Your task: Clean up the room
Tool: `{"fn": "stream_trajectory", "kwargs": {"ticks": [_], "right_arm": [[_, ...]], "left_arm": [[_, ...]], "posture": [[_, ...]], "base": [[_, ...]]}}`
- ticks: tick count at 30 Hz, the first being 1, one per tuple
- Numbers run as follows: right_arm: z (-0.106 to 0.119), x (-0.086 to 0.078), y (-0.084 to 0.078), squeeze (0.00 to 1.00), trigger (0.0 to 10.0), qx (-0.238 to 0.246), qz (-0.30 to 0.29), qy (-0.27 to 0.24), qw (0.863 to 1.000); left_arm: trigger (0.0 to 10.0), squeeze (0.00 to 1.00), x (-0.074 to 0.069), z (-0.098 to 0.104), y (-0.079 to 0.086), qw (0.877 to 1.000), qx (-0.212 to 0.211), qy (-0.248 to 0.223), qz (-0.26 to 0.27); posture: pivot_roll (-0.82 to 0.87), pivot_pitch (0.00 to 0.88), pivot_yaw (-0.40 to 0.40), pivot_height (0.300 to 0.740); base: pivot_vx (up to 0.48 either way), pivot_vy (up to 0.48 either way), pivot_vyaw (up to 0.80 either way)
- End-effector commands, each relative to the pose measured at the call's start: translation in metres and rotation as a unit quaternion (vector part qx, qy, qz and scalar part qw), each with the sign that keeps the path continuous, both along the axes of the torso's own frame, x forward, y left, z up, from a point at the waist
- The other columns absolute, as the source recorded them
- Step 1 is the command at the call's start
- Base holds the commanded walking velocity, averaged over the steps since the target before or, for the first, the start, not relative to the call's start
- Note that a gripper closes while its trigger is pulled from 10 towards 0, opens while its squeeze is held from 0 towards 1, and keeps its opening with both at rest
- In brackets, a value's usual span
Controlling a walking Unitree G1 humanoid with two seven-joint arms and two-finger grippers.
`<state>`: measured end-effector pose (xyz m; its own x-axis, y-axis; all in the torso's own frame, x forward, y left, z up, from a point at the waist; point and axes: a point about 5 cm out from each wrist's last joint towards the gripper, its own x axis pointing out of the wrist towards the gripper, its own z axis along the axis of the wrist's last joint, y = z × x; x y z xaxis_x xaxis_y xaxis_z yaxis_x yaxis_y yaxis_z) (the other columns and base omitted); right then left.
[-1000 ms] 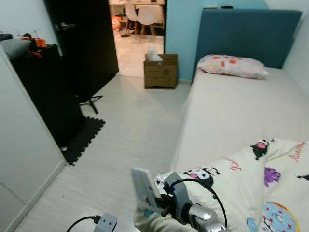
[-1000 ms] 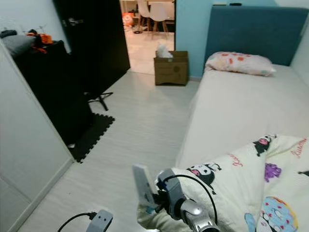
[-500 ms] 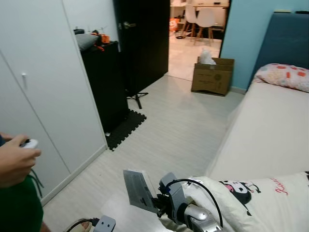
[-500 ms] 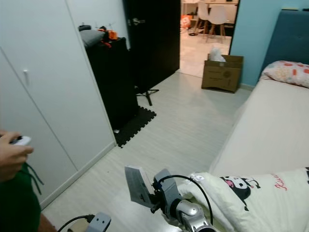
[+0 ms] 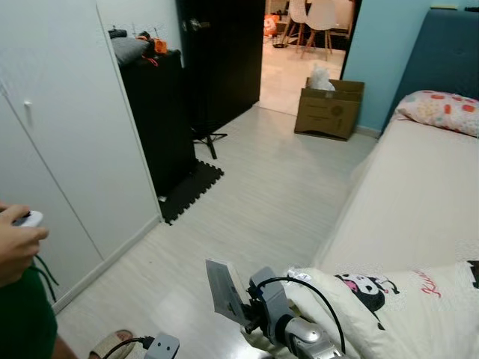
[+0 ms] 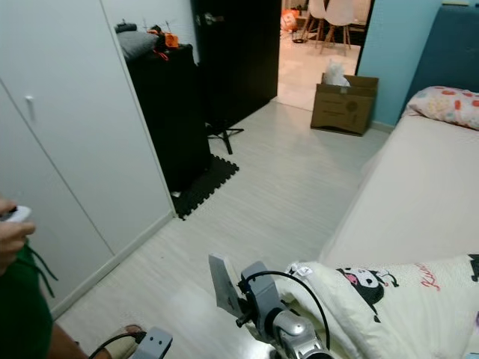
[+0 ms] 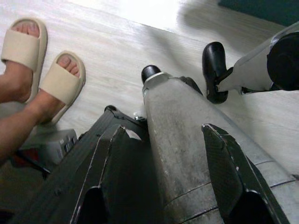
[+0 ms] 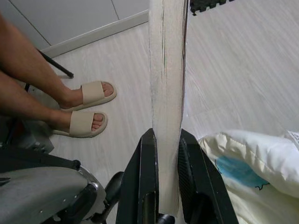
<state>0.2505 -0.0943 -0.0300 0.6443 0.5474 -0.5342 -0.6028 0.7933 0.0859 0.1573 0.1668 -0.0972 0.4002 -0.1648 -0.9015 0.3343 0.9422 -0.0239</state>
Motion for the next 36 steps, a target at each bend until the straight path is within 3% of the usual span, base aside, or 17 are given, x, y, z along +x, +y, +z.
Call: {"fn": "stream_trajectory", "kwargs": {"ticks": [1,36], "right_arm": [[0.004,0.003,0.006,0.00,10.0,0.006,0.007,-0.014,1.000],[0.014,0.012,0.013,0.00,10.0,0.027,0.020,-0.035,0.999]], "left_arm": [[10.0,0.00,0.000,0.000,0.002,1.000,0.001,-0.003,0.000],[10.0,0.00,0.001,0.001,-0.002,1.000,-0.011,-0.006,0.001]], "posture": [[0.01,0.000,0.008,0.727],[0.02,0.000,-0.017,0.727]], "base": [[0.266,0.000,0.00],[0.291,0.000,0.00]]}}
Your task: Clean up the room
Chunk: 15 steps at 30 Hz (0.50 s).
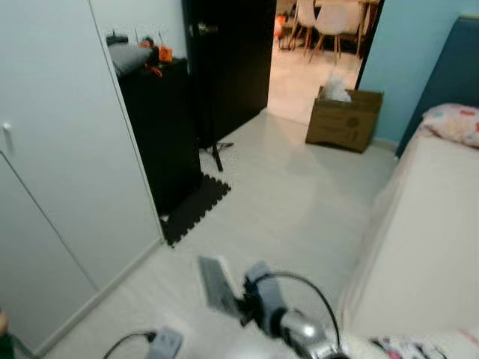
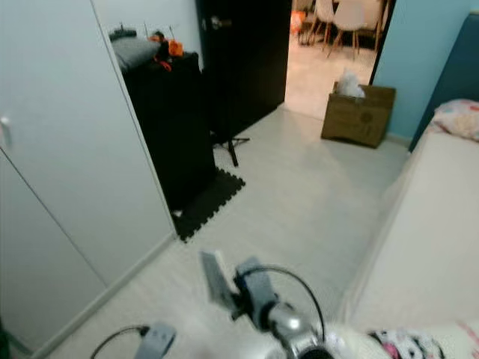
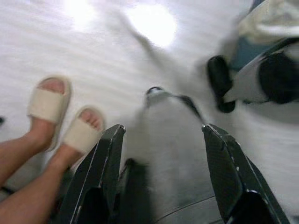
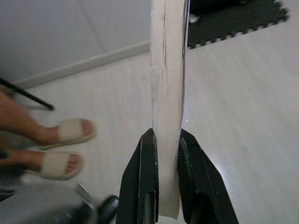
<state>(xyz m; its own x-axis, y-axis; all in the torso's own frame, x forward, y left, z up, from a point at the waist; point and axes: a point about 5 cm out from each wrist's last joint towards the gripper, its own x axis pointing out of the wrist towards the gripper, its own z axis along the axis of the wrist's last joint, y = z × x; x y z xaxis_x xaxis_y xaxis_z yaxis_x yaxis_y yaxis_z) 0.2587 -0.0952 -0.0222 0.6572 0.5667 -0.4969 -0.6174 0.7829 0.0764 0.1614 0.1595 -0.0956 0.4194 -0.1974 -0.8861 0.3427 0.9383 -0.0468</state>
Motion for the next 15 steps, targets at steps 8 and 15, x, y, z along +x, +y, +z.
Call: {"fn": "stream_trajectory", "kwargs": {"ticks": [8,15], "right_arm": [[0.0081,0.0049,0.0166,0.00,10.0,0.018,0.021,-0.018,0.999],[0.0086,0.0053,0.0167,0.00,10.0,0.019,0.023,-0.019,0.999]], "left_arm": [[10.0,0.00,-0.0046,-0.0014,0.0082,1.000,0.008,0.007,0.006],[10.0,0.00,-0.0044,-0.0014,0.0076,1.000,0.008,0.007,0.005]], "posture": [[0.03,0.000,-0.021,0.727],[0.03,0.000,-0.022,0.727]], "base": [[0.324,0.000,0.00],[0.328,0.000,0.00]]}}
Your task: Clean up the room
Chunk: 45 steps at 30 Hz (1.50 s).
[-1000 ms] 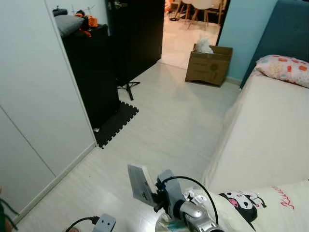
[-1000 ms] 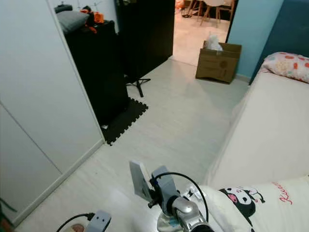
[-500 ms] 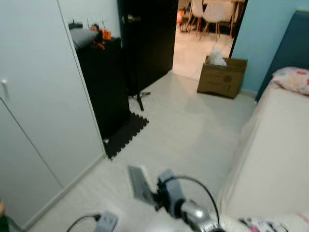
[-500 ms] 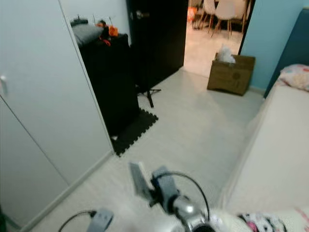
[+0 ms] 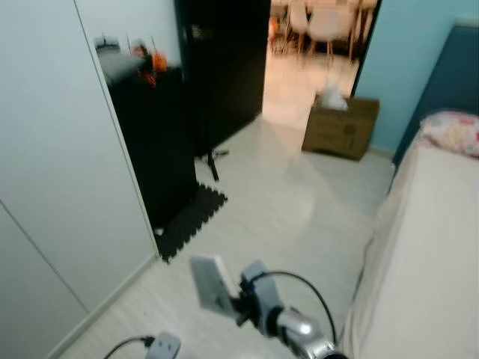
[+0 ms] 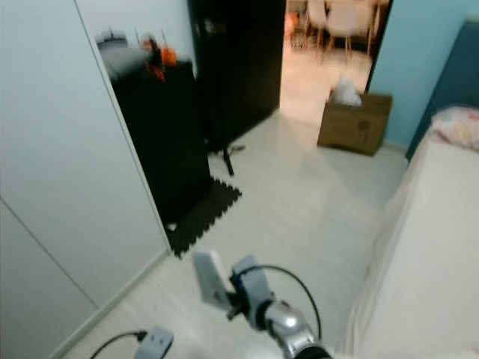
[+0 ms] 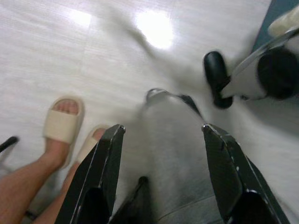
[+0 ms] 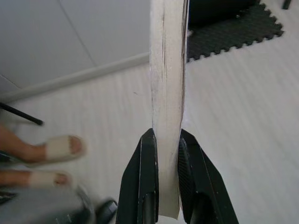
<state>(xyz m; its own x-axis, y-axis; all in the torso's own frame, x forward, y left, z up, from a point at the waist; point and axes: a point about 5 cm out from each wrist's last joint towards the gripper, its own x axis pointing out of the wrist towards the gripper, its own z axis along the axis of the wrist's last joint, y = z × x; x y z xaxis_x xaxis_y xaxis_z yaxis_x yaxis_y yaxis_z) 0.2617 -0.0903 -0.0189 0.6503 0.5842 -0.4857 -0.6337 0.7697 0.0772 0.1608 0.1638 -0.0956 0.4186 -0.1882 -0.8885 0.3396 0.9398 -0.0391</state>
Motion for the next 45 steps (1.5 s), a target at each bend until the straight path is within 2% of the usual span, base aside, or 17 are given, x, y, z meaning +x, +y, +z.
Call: {"fn": "stream_trajectory", "kwargs": {"ticks": [1,11,16,19,20,22,23,24,25,28,32,36,45], "right_arm": [[0.006,0.003,0.012,0.00,10.0,0.015,0.013,-0.015,1.000],[0.003,0.003,0.011,0.00,10.0,0.006,-0.006,-0.001,1.000],[-0.002,0.002,0.005,0.00,10.0,-0.004,-0.025,0.015,1.000],[-0.010,-0.006,0.000,0.00,10.0,-0.014,-0.030,0.039,0.999],[-0.019,-0.015,-0.004,0.00,10.0,-0.034,-0.032,0.058,0.997],[-0.019,-0.015,-0.004,0.00,10.0,-0.034,-0.032,0.058,0.997],[-0.026,-0.022,-0.009,0.00,10.0,-0.049,-0.036,0.074,0.995],[-0.038,-0.036,-0.018,0.00,10.0,-0.076,-0.053,0.103,0.990],[-0.038,-0.036,-0.018,0.00,10.0,-0.076,-0.053,0.103,0.990],[-0.059,-0.065,-0.040,0.00,10.0,-0.125,-0.096,0.157,0.975],[-0.065,-0.076,-0.051,0.00,10.0,-0.133,-0.130,0.176,0.967],[-0.075,-0.097,-0.068,0.00,10.0,-0.142,-0.182,0.215,0.949],[-0.080,-0.110,-0.076,0.00,10.0,-0.138,-0.224,0.240,0.934]], "left_arm": [[10.0,0.00,-0.004,-0.001,0.003,1.000,0.004,0.006,0.003],[10.0,0.00,-0.005,-0.002,0.002,1.000,0.004,0.007,0.001],[10.0,0.00,-0.006,-0.002,0.003,1.000,0.005,0.009,0.000],[10.0,0.00,-0.005,-0.002,0.002,1.000,0.006,0.007,-0.003],[10.0,0.00,-0.003,-0.001,0.001,1.000,0.005,0.005,-0.005],[10.0,0.00,-0.003,-0.001,0.001,1.000,0.005,0.005,-0.005],[10.0,0.00,-0.002,-0.001,0.001,1.000,0.005,0.004,-0.006],[10.0,0.00,0.001,0.000,-0.001,1.000,0.003,0.000,-0.008],[10.0,0.00,0.001,0.000,-0.001,1.000,0.003,0.000,-0.008],[10.0,0.00,0.004,0.002,-0.002,1.000,0.002,-0.004,-0.011],[10.0,0.00,0.005,0.002,-0.001,1.000,0.002,-0.004,-0.013],[10.0,0.00,0.006,0.003,0.001,1.000,0.007,-0.004,-0.023],[10.0,0.00,0.009,0.004,0.001,1.000,0.012,-0.005,-0.025]], "posture": [[0.03,0.000,-0.023,0.727],[0.03,0.000,-0.019,0.727],[0.03,0.000,-0.015,0.727],[0.03,0.000,-0.014,0.727],[0.03,0.000,-0.014,0.727],[0.03,0.000,-0.014,0.727],[0.03,0.000,-0.014,0.727],[0.04,0.000,-0.013,0.727],[0.04,0.000,-0.013,0.727],[0.04,0.000,-0.011,0.727],[0.03,0.000,-0.007,0.727],[0.03,0.000,-0.001,0.727],[0.02,0.000,-0.002,0.727]], "base": [[0.330,0.000,0.00],[0.332,0.000,0.00],[0.337,0.000,-0.72],[0.337,0.000,-0.76],[0.337,0.000,-0.74],[0.337,0.000,-0.74],[0.337,0.000,-0.74],[0.337,0.000,-0.72],[0.337,0.000,-0.72],[0.337,0.000,-0.73],[0.345,0.000,-0.70],[0.358,0.000,0.00],[0.456,0.000,0.00]]}}
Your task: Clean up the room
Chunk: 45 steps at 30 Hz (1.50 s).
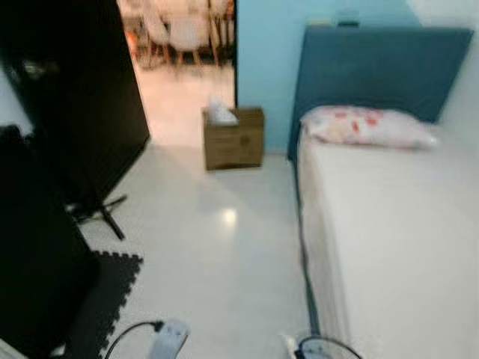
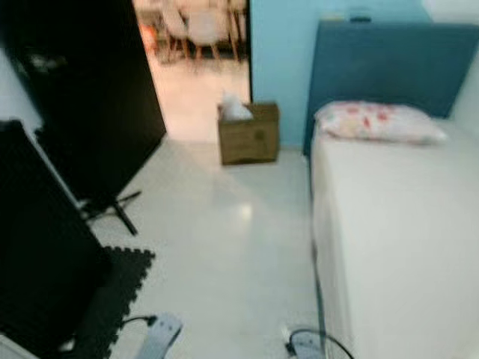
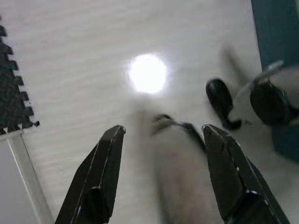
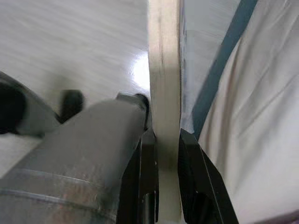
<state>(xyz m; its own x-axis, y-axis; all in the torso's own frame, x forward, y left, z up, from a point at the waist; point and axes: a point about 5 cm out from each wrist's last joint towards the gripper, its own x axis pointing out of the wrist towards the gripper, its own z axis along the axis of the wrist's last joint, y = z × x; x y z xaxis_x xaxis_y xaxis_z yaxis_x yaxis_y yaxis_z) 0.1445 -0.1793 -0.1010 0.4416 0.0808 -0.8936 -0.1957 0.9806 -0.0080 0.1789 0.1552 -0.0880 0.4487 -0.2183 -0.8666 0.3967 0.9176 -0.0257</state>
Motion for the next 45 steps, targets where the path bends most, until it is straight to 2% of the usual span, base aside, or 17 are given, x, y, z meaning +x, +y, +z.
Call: {"fn": "stream_trajectory", "kwargs": {"ticks": [1,17,25,39,45], "right_arm": [[0.001,0.005,0.012,0.00,10.0,0.018,-0.009,-0.011,1.000],[-0.002,-0.002,0.009,0.00,10.0,0.020,-0.047,0.002,0.999],[-0.001,-0.001,0.009,0.00,10.0,0.028,-0.062,0.002,0.998],[0.001,0.005,0.005,0.00,10.0,0.022,-0.062,-0.006,0.998],[0.002,0.008,0.004,0.00,10.0,0.022,-0.064,-0.012,0.998]], "left_arm": [[10.0,0.00,-0.007,-0.003,0.008,1.000,0.014,0.018,0.005],[10.0,0.00,-0.009,-0.004,0.007,1.000,0.016,0.024,-0.005],[10.0,0.00,-0.010,-0.004,0.007,1.000,0.016,0.026,-0.003],[10.0,0.00,-0.012,-0.006,0.005,0.999,0.015,0.028,-0.001],[10.0,0.00,-0.015,-0.007,0.005,0.999,0.016,0.031,-0.001]], "posture": [[0.02,0.000,-0.002,0.727],[0.02,0.000,0.000,0.727],[0.02,0.000,-0.008,0.727],[0.02,0.000,-0.015,0.727],[0.02,0.000,-0.014,0.727]], "base": [[0.480,0.000,0.00],[0.480,0.000,0.00],[0.480,0.000,-0.79],[0.480,0.000,0.00],[0.480,0.000,-0.77]]}}
